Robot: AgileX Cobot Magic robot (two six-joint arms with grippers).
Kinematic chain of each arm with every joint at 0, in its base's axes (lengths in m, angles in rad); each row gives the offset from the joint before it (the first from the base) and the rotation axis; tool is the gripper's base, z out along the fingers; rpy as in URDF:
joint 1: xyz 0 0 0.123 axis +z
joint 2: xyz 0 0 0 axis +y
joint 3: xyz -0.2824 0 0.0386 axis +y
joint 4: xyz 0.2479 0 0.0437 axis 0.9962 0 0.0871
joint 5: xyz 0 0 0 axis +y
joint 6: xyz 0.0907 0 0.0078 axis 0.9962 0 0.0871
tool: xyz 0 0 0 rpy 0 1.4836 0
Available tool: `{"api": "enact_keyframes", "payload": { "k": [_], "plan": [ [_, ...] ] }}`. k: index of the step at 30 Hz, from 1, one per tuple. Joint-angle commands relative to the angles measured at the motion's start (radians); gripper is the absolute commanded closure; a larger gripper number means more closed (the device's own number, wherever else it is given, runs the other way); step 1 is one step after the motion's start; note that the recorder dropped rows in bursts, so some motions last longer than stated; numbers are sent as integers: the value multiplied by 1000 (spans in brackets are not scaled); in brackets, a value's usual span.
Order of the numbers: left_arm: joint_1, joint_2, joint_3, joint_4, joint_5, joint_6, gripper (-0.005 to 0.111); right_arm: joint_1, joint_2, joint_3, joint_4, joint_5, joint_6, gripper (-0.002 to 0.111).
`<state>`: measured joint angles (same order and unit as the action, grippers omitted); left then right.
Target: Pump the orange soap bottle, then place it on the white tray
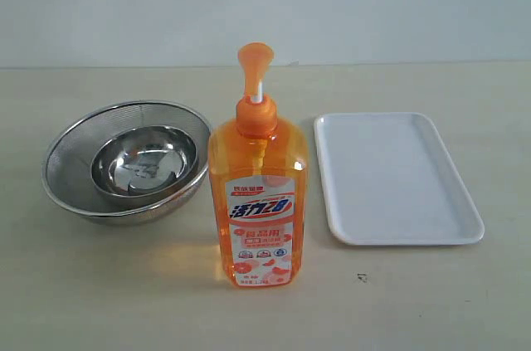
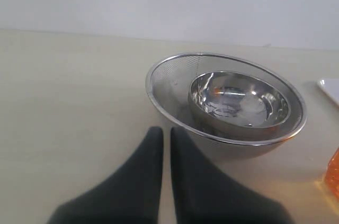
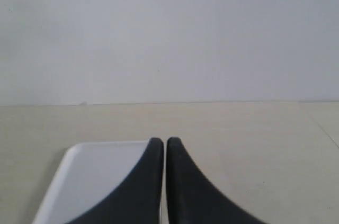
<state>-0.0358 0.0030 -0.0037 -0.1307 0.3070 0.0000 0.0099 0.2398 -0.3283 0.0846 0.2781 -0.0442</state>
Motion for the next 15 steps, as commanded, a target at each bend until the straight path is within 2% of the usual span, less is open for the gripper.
{"api": "enact_keyframes", "payload": {
  "k": [1, 15],
  "plan": [
    [3, -3, 4, 2, -7, 8, 102, -1, 41, -25, -3, -28, -9, 109],
    [3, -3, 4, 2, -7, 8, 102, -1, 40, -25, 9, -140, -6, 109]
  ]
}}
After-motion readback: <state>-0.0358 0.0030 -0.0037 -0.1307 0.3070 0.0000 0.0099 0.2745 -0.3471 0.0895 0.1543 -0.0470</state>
